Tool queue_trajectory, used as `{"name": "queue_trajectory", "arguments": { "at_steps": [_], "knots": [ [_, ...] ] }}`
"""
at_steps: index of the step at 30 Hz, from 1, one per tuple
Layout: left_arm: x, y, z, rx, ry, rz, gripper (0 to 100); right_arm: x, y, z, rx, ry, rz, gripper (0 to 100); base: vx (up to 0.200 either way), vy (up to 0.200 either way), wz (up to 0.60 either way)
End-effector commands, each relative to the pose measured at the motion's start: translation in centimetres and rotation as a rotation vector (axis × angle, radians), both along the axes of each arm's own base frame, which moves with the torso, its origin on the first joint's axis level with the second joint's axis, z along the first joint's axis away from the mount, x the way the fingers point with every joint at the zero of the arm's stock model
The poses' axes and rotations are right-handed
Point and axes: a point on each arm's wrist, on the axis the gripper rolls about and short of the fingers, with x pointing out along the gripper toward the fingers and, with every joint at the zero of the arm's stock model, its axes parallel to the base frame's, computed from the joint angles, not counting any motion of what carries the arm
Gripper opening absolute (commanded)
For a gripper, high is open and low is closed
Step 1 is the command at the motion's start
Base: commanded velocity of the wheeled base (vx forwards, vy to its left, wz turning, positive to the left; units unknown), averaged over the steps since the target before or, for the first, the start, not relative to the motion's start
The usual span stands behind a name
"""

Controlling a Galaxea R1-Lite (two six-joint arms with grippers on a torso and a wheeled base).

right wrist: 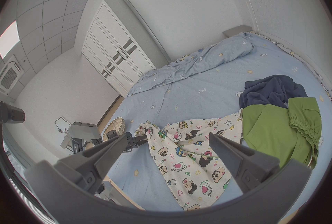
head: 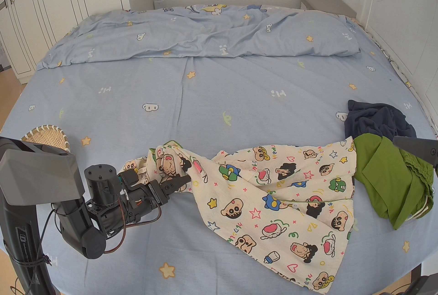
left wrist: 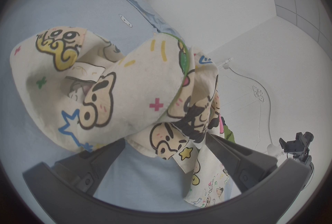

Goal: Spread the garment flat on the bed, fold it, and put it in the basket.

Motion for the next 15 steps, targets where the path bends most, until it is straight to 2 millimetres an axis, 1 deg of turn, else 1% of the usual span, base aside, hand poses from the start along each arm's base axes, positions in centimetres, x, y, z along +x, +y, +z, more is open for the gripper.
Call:
{"name": "queue_trajectory", "arguments": {
  "at_steps": [1, 15],
  "knots": [
    [0.48, -0.18, 0.3, -0.012, -0.033, -0.002, 100, -0.01, 0.0, -0.04, -0.001, 0.001, 0.001, 100, 0.0, 0.0, 0.0],
    [0.57, -0.16, 0.82, -0.017, -0.053, 0.001, 100, -0.02, 0.02, -0.1, -0.002, 0.003, 0.003, 100, 0.0, 0.0, 0.0]
  ]
}}
